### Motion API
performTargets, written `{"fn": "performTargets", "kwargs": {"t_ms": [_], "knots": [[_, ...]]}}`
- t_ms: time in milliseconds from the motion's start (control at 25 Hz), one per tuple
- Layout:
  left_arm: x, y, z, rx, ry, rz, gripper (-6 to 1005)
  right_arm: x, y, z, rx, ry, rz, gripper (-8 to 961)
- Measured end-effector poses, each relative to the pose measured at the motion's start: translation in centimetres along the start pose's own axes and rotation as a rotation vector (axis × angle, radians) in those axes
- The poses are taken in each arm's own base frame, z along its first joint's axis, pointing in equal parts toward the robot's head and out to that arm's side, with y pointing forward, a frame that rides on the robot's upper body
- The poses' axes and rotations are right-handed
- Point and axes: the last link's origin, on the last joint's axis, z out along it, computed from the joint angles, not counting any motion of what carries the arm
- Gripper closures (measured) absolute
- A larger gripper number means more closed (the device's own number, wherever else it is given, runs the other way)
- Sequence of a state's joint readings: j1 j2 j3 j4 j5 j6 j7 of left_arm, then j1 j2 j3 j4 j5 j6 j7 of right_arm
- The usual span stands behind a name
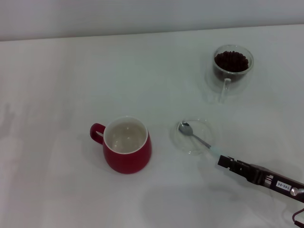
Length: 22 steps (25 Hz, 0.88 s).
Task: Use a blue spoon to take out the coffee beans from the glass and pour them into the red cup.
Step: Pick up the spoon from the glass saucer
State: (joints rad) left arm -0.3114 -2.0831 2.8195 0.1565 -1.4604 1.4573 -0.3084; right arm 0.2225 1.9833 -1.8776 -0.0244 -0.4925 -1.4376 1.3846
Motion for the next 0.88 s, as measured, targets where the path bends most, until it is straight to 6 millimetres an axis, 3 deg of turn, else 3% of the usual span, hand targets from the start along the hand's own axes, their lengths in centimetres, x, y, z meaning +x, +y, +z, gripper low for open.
{"fn": "performTargets", "kwargs": {"t_ms": [440, 880], "knots": [[0.01, -0.03, 0.0, 0.0, 0.0, 0.001, 106, -0.19, 0.0, 0.0, -0.003, 0.0, -0.006, 788], [0.02, -0.08, -0.01, 0.001, 0.0, 0.004, 107, -0.54, 0.1, 0.14, -0.012, -0.004, -0.009, 806]]}}
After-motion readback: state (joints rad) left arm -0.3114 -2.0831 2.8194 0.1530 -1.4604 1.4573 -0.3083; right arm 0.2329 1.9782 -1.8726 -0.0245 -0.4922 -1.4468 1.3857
